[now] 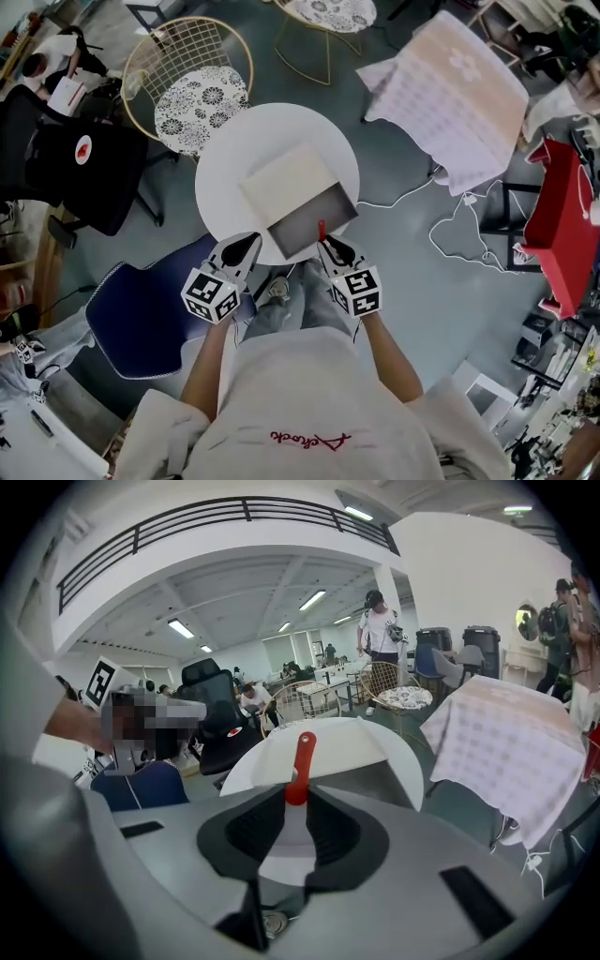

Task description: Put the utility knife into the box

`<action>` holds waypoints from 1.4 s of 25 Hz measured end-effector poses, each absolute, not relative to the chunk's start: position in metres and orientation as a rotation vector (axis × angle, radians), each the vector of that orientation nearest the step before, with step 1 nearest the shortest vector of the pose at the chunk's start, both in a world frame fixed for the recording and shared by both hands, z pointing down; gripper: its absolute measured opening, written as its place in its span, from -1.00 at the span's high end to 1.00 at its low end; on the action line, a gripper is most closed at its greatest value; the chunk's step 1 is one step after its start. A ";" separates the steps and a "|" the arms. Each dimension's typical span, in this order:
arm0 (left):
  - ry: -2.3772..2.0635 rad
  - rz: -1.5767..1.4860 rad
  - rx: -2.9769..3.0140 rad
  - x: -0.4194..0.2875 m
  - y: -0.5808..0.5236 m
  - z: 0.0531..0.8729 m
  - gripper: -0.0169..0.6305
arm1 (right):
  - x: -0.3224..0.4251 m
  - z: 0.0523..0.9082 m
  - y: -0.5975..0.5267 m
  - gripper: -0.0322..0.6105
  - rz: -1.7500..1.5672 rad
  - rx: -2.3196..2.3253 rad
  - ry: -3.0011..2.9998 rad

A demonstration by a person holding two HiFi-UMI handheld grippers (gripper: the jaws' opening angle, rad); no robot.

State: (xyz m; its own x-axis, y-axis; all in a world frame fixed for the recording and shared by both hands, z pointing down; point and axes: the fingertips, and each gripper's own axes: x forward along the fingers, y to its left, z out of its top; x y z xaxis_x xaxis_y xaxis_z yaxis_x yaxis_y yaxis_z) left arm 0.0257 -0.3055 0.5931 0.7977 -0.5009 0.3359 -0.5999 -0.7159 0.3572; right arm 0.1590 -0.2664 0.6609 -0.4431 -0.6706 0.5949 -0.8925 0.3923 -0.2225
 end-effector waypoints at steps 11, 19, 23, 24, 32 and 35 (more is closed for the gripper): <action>-0.884 0.265 2.501 0.013 -0.312 0.593 0.91 | 0.152 0.694 -0.278 0.65 0.501 1.007 -2.184; -0.927 0.238 2.467 -0.002 -0.307 0.595 0.91 | 0.135 0.714 -0.274 0.65 0.100 0.551 -2.080; -0.948 0.223 2.453 -0.009 -0.304 0.596 0.91 | 0.131 0.722 -0.273 0.65 -0.093 0.347 -1.998; -0.953 0.217 2.450 -0.010 -0.304 0.595 0.91 | 0.130 0.724 -0.274 0.65 -0.127 0.309 -1.981; -1.001 0.191 2.424 -0.023 -0.299 0.596 0.91 | 0.125 0.738 -0.286 0.65 -0.152 0.182 -1.919; -1.022 0.195 2.417 -0.028 -0.298 0.598 0.91 | 0.125 0.751 -0.290 0.65 -0.145 0.123 -1.876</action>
